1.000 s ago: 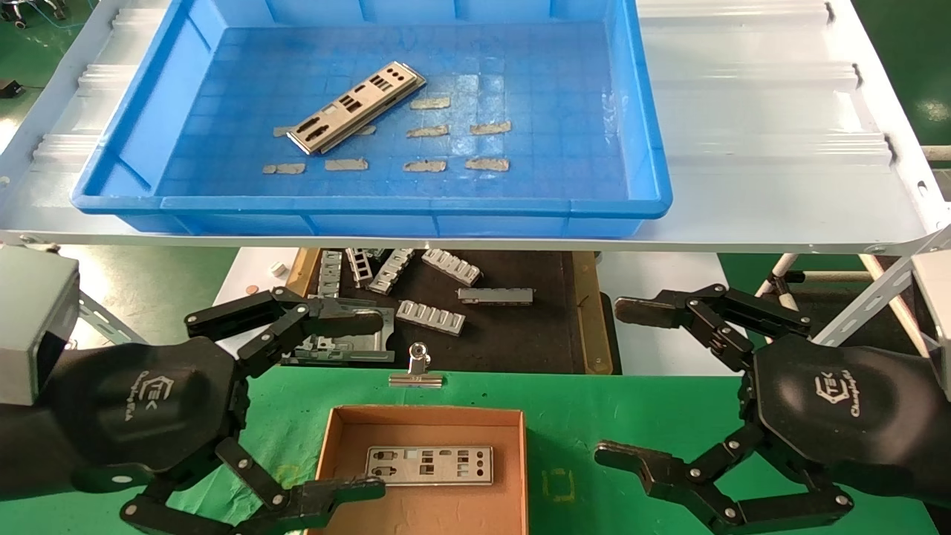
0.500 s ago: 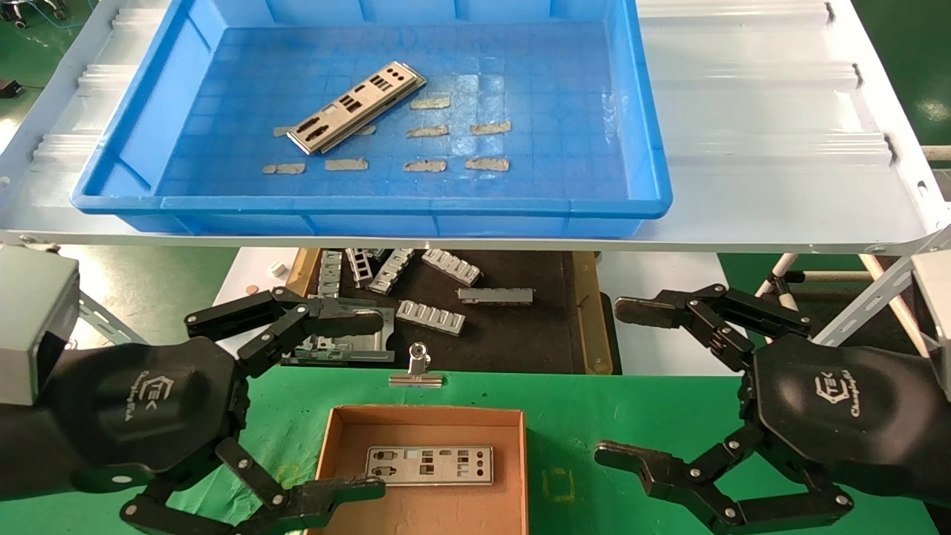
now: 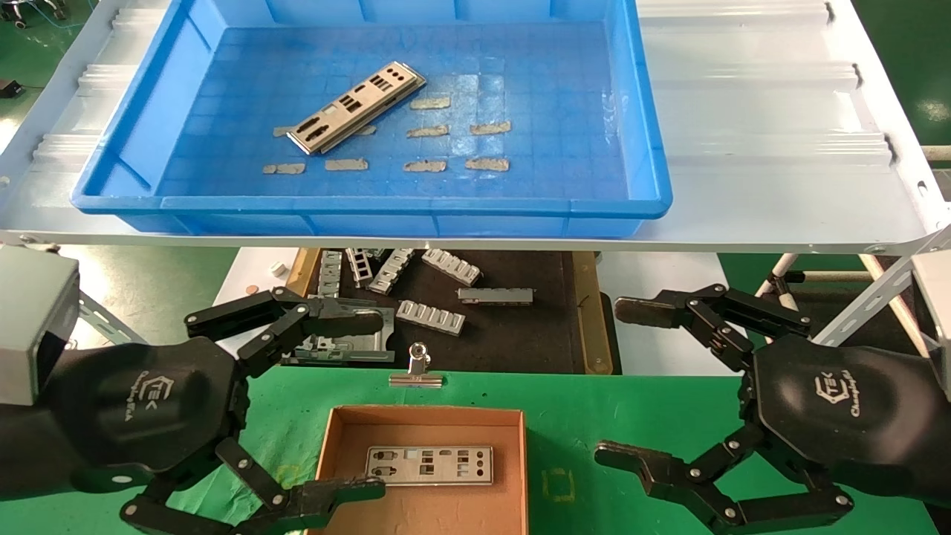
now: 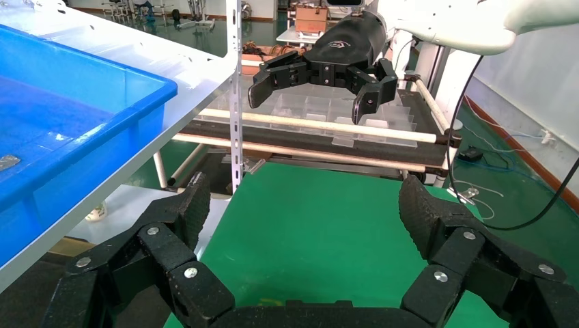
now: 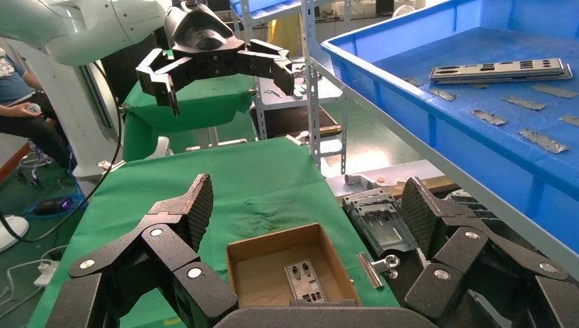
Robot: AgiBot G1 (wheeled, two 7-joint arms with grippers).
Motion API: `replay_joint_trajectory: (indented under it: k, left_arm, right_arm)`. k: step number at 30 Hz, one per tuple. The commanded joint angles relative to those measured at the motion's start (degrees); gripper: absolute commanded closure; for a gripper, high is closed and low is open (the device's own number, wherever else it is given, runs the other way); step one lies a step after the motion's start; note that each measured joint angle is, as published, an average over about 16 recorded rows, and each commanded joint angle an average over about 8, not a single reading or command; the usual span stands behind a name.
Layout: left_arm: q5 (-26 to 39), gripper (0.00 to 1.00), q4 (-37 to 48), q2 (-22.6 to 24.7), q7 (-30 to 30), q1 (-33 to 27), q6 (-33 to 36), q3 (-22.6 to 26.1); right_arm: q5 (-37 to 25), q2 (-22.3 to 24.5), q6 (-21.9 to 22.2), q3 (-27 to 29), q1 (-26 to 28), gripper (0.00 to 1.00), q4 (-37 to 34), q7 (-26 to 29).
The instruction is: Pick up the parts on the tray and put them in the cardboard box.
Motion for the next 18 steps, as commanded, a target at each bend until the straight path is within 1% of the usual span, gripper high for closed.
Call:
replay_joint_trajectory:
  k: [1,18]
  left_arm:
    - [0.0,0.0,0.0,0.0,0.0,0.0,0.0,0.0]
    - [0.0,0.0,0.0,0.0,0.0,0.0,0.0,0.0]
  right_arm:
    - [0.0,0.0,0.0,0.0,0.0,0.0,0.0,0.0]
    - [0.0,0.0,0.0,0.0,0.0,0.0,0.0,0.0]
